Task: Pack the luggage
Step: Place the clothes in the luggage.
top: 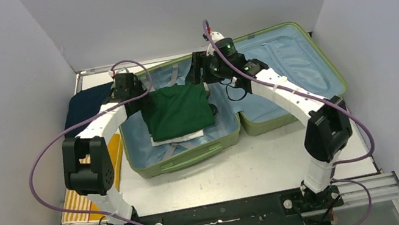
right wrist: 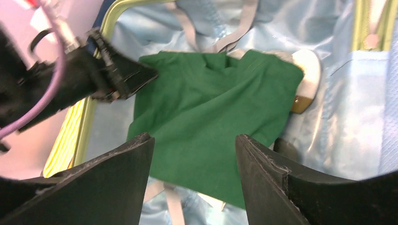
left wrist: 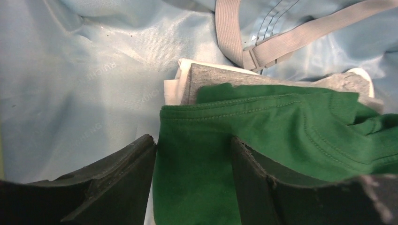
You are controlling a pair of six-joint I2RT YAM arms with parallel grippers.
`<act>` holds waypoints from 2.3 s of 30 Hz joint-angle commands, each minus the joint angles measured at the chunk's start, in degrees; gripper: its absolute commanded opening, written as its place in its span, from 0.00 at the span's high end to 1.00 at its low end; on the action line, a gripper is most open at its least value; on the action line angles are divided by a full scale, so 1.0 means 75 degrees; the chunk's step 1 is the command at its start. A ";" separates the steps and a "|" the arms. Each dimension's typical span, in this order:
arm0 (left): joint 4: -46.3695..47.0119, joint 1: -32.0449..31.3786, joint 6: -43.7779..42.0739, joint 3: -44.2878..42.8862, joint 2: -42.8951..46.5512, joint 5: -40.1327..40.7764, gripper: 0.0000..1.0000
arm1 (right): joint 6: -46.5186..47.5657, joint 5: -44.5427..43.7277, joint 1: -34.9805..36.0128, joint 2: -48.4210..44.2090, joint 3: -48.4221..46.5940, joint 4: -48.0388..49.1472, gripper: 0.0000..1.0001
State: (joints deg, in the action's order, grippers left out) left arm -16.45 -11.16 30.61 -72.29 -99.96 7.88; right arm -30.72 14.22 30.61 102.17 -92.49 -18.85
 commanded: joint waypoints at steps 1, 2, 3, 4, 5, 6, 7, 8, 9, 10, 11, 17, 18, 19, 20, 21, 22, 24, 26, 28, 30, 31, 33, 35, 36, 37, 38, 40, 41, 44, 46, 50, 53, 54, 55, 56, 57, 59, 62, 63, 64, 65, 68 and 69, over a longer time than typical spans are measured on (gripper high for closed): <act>-0.0023 0.0031 -0.0008 -0.0595 -0.0201 -0.0181 0.50 | 0.0148 0.0083 0.0216 -0.0779 0.0768 0.0557 0.36; -0.0031 0.0025 0.0003 -0.0586 -0.0200 -0.0168 0.55 | 0.0148 0.0073 0.0229 -0.0899 0.0914 0.0576 0.37; -0.0004 0.0023 0.0008 -0.0536 -0.0168 -0.0141 0.63 | 0.0150 0.0070 0.0231 -0.1001 0.1047 0.0604 0.37; 0.0008 0.0023 0.0020 -0.0498 -0.0117 -0.0071 0.71 | 0.0159 0.0073 0.0231 -0.1092 0.1162 0.0620 0.38; 0.0066 0.0027 0.0029 -0.0407 -0.0021 0.0015 0.80 | 0.0186 0.0073 0.0230 -0.1201 0.1254 0.0629 0.39; 0.0150 0.0029 0.0037 -0.0314 0.0095 0.0088 0.90 | 0.0203 0.0073 0.0222 -0.1271 0.1360 0.0640 0.39; 0.0238 0.0027 0.0034 -0.0230 0.0238 0.0186 0.96 | 0.0217 0.0073 0.0211 -0.1341 0.1423 0.0658 0.40; 0.0375 0.0023 0.0020 -0.0148 0.0379 0.0345 1.00 | 0.0227 0.0073 0.0218 -0.1406 0.1488 0.0685 0.41; 0.0526 0.0023 -0.0034 -0.0072 0.0521 0.0385 1.00 | 0.0239 0.0079 0.0216 -0.1456 0.1556 0.0710 0.42; 0.0713 0.0023 -0.0102 0.0012 0.0687 0.0411 1.00 | 0.0240 0.0080 0.0218 -0.1520 0.1623 0.0753 0.43; 0.0931 0.0023 -0.0158 0.0102 0.0883 0.0394 1.00 | 0.0240 0.0094 0.0221 -0.1563 0.1684 0.0799 0.44; 0.2584 0.0000 -0.0430 0.0600 0.1573 0.0146 1.00 | 0.0273 0.0047 0.0217 -0.1658 0.1925 0.0870 0.46; 0.2566 0.0000 -0.0452 0.0518 0.1530 0.0139 1.00 | 0.0259 0.0040 0.0218 -0.1652 0.1964 0.0883 0.46; 0.2440 -0.0001 -0.0472 0.0394 0.1427 0.0137 1.00 | 0.0246 0.0038 0.0216 -0.1657 0.1994 0.0890 0.46; 0.2265 -0.0001 -0.0479 0.0264 0.1272 0.0123 1.00 | 0.0231 0.0038 0.0219 -0.1648 0.2015 0.0896 0.46; 0.1975 0.0002 -0.0458 0.0141 0.1132 0.0122 1.00 | 0.0229 0.0038 0.0219 -0.1640 0.2035 0.0890 0.46; 0.1757 0.0001 -0.0428 0.0077 0.1006 0.0136 1.00 | 0.0220 0.0032 0.0219 -0.1635 0.2047 0.0885 0.45; 0.1435 0.0009 -0.0312 0.0101 0.0830 0.0246 0.98 | 0.0216 0.0015 0.0210 -0.1625 0.2063 0.0857 0.44; 0.1165 0.0027 -0.0230 0.0184 0.0758 0.0452 0.85 | 0.0228 0.0014 0.0208 -0.1603 0.2033 0.0776 0.42; 0.0911 0.0044 -0.0203 0.0196 0.0833 0.0736 0.63 | 0.0262 0.0043 0.0208 -0.1560 0.1991 0.0675 0.40; 0.0589 0.0044 -0.0203 0.0083 0.1026 0.1114 0.47 | 0.0275 0.0038 0.0208 -0.1538 0.1972 0.0628 0.39; 0.0361 0.0043 -0.0203 -0.0033 0.1150 0.1321 0.41 | 0.0282 0.0038 0.0212 -0.1540 0.1972 0.0617 0.39; -0.0033 0.0023 -0.0207 -0.0304 0.1450 0.1649 0.35 | 0.0292 0.0007 0.0219 -0.1539 0.1972 0.0615 0.39; -0.0305 -0.0040 -0.0199 -0.0439 0.1838 0.1688 0.33 | 0.0298 0.0003 0.0223 -0.1479 0.1955 0.0618 0.39; -0.0352 -0.0102 -0.0183 -0.0426 0.2028 0.1578 0.33 | 0.0293 0.0029 0.0236 -0.1423 0.1934 0.0635 0.40; -0.0347 -0.0188 -0.0173 -0.0351 0.2191 0.1404 0.33 | 0.0288 0.0084 0.0257 -0.1353 0.1899 0.0654 0.42; -0.0306 -0.0329 -0.0134 -0.0219 0.2353 0.1200 0.33 | 0.0277 0.0117 0.0290 -0.1256 0.1856 0.0686 0.43; -0.0079 -0.0718 -0.0083 0.0143 0.2558 0.0731 0.38 | 0.0246 0.0175 0.0381 -0.1010 0.1698 0.0726 0.48; 0.0052 -0.0928 -0.0032 0.0373 0.2597 0.0401 0.42 | 0.0213 0.0225 0.0431 -0.0847 0.1611 0.0767 0.51; 0.0344 -0.1470 0.0171 0.1043 0.2512 -0.0147 0.58 | 0.0018 0.0415 0.0488 -0.0326 0.1412 0.0958 0.59; 0.0484 -0.1662 0.0285 0.1490 0.2402 -0.0152 0.69 | -0.0140 0.0480 0.0476 -0.0064 0.1398 0.1182 0.61; 0.0481 -0.1676 0.0485 0.2192 0.2222 0.0246 0.82 | -0.0346 0.0320 0.0393 0.0467 0.1423 0.1308 0.64; 0.0407 -0.1607 0.0541 0.2656 0.2126 0.0620 0.85 | -0.0380 0.0161 0.0228 0.0836 0.1570 0.1234 0.66; 0.0386 -0.1578 0.0551 0.2754 0.2081 0.0651 0.85 | -0.0354 0.0102 0.0156 0.0936 0.1607 0.1123 0.67; 0.0302 -0.1560 0.0563 0.2812 0.2036 0.0715 0.86 | -0.0338 0.0034 0.0080 0.1020 0.1638 0.0998 0.68; 0.0212 -0.1552 0.0585 0.2859 0.2013 0.0800 0.86 | -0.0325 -0.0015 0.0019 0.1050 0.1687 0.0905 0.69; 0.0171 -0.1532 0.0576 0.2923 0.2016 0.0842 0.86 | -0.0313 -0.0065 -0.0024 0.1027 0.1789 0.0859 0.69; 0.0160 -0.1511 0.0522 0.3005 0.2080 0.0833 0.86 | -0.0280 -0.0101 -0.0042 0.0948 0.1892 0.0795 0.70; -0.0026 -0.1512 0.0375 0.2815 0.2248 0.0741 0.86 | -0.0230 -0.0060 -0.0039 0.0756 0.1798 0.0739 0.69; -0.0090 -0.1511 0.0311 0.2672 0.2337 0.0667 0.86 | -0.0211 -0.0059 -0.0043 0.0640 0.1719 0.0723 0.69; -0.0168 -0.1512 0.0257 0.2474 0.2446 0.0617 0.85 | -0.0198 -0.0056 -0.0042 0.0543 0.1605 0.0721 0.67; -0.0236 -0.1498 0.0196 0.2250 0.2552 0.0573 0.82 | -0.0194 -0.0031 -0.0039 0.0461 0.1450 0.0709 0.66; -0.0269 -0.1416 0.0094 0.1526 0.2796 0.0408 0.67 | -0.0217 0.0182 -0.0039 0.0408 0.0855 0.0728 0.63; -0.0220 -0.1324 0.0101 0.1276 0.2814 0.0266 0.62 | -0.0278 0.0292 -0.0052 0.0445 0.0687 0.0808 0.63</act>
State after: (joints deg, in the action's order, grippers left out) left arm -18.28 -22.87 32.86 -54.11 -82.74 11.33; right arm -32.60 15.29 30.09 109.82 -80.62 -15.31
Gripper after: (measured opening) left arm 0.303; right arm 0.366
